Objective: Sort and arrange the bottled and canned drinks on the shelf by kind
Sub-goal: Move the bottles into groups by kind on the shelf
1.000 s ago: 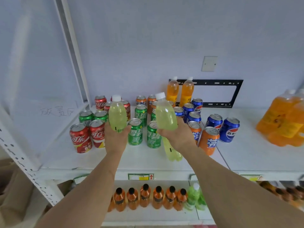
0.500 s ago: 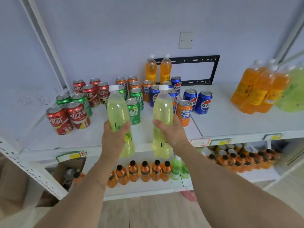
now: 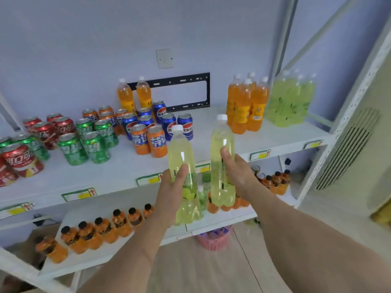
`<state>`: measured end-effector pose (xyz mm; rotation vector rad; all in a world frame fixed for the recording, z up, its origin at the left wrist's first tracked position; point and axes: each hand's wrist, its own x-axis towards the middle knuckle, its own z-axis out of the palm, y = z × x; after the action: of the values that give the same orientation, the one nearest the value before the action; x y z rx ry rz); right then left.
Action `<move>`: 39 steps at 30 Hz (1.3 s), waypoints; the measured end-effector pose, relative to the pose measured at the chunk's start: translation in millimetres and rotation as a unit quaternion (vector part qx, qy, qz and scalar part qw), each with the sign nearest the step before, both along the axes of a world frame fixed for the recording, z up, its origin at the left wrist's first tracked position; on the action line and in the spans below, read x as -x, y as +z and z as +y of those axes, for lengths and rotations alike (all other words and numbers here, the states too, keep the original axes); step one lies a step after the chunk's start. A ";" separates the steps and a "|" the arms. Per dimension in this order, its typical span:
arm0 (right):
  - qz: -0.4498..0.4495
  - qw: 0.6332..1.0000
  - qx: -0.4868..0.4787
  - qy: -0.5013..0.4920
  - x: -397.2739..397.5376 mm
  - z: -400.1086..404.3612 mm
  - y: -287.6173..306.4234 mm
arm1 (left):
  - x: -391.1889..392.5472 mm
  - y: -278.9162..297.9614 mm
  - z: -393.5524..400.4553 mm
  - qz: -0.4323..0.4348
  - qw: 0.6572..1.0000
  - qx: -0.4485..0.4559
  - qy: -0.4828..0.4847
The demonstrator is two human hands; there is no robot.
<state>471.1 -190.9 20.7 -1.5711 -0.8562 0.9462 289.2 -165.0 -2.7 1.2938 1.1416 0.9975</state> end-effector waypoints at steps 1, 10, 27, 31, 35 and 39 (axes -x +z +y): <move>0.002 1.000 -0.002 -0.001 -16.5 -7.0 1.5 | -17.5 3.2 -5.6 0.003 1.000 -0.002 -0.003; 0.018 0.999 0.028 0.018 -138.3 -11.2 3.1 | -146.0 17.8 -8.6 0.005 0.998 -0.008 -0.059; -0.013 1.000 -0.012 -0.003 -364.3 56.3 3.8 | -355.3 21.3 61.6 -0.007 0.998 -0.044 -0.044; -0.012 0.999 -0.039 0.004 -434.7 66.5 4.9 | -415.0 20.9 58.6 -0.019 0.999 -0.041 -0.011; -0.051 0.998 -0.043 0.016 -493.0 77.2 3.5 | -463.7 26.7 55.1 -0.023 0.998 -0.048 0.022; -0.066 0.996 -0.061 0.023 -531.5 89.6 -1.9 | -496.9 27.3 58.4 -0.012 0.997 -0.053 0.057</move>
<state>1002.6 -101.3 18.9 -1.5264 -1.0290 0.8134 786.1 -106.5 24.6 1.3084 1.1671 1.1687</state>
